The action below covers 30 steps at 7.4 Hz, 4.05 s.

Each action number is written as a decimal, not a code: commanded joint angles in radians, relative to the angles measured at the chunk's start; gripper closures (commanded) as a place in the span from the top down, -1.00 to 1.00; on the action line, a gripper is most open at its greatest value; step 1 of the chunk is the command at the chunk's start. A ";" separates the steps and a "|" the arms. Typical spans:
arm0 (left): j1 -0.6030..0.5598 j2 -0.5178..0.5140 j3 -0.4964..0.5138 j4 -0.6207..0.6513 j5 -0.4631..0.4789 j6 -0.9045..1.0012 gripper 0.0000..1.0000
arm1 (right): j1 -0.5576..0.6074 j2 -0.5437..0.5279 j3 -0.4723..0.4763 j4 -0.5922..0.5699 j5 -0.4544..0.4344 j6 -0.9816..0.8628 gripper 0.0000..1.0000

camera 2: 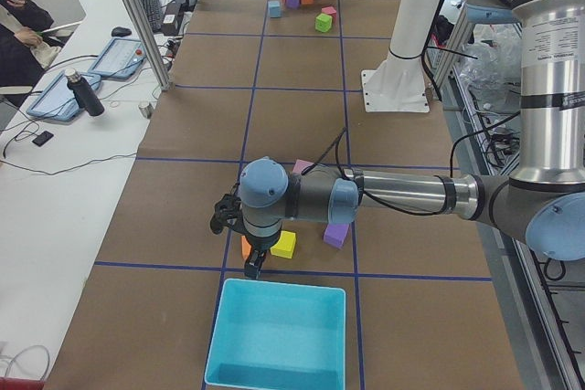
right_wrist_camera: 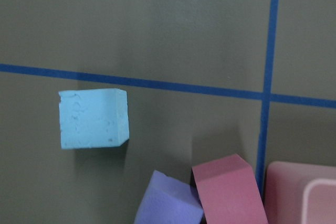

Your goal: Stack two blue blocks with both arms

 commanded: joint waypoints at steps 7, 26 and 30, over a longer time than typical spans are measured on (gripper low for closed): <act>0.000 0.006 0.002 0.001 -0.003 0.000 0.96 | -0.171 0.055 -0.137 0.138 -0.074 0.109 1.00; 0.000 0.004 0.028 0.001 -0.005 0.000 0.96 | -0.800 0.809 -0.251 -0.102 -0.412 1.053 -0.71; 0.000 0.004 0.029 0.001 -0.005 0.000 0.96 | -0.806 0.809 -0.226 -0.187 -0.412 1.024 -0.69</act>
